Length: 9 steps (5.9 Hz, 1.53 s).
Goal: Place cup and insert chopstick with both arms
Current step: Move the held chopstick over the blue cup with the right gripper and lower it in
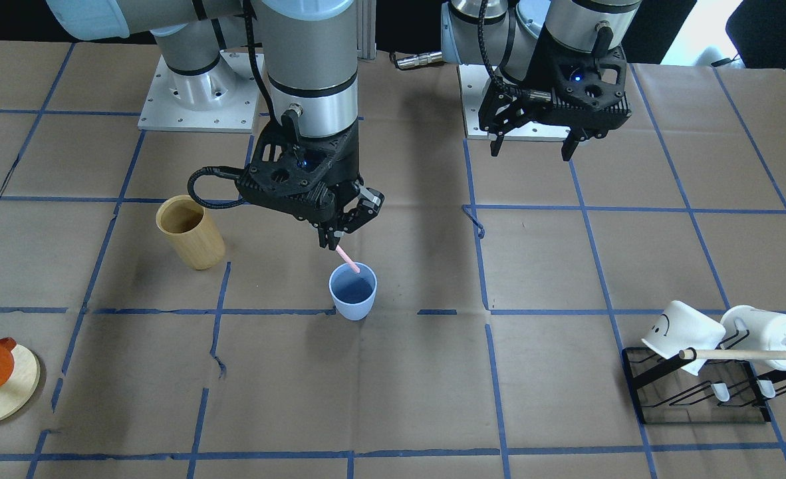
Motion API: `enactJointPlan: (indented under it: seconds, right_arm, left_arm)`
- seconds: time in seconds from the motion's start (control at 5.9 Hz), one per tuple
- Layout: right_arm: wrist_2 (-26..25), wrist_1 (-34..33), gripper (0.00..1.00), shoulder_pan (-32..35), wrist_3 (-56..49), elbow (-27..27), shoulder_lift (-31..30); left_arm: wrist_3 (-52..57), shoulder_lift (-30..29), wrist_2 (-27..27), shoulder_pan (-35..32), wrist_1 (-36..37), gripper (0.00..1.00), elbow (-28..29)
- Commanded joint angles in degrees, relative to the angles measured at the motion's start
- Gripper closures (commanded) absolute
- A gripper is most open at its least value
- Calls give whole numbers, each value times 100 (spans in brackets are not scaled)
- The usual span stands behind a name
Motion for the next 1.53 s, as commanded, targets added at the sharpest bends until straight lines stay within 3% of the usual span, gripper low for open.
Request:
enactJointPlan:
  seconds: [0.0, 0.85, 1.02, 1.19, 1.36]
  right_arm:
    - [-54, -95, 96, 2, -54, -2, 110]
    - [-18, -104, 95, 20, -318, 24, 620]
    - [-1, -226, 90, 20, -309, 24, 664]
    - [51, -262, 14, 20, -318, -2, 673]
    - [261, -254, 0, -15, -318, -46, 638]
  left_arm:
    - [17, 5, 9, 9, 0, 2, -7]
    - [17, 22, 1, 0, 0, 2, -16]
    - [17, 31, 9, 0, 0, 2, -33]
    - [17, 83, 9, 0, 0, 2, -103]
    - [17, 92, 9, 0, 0, 2, -112]
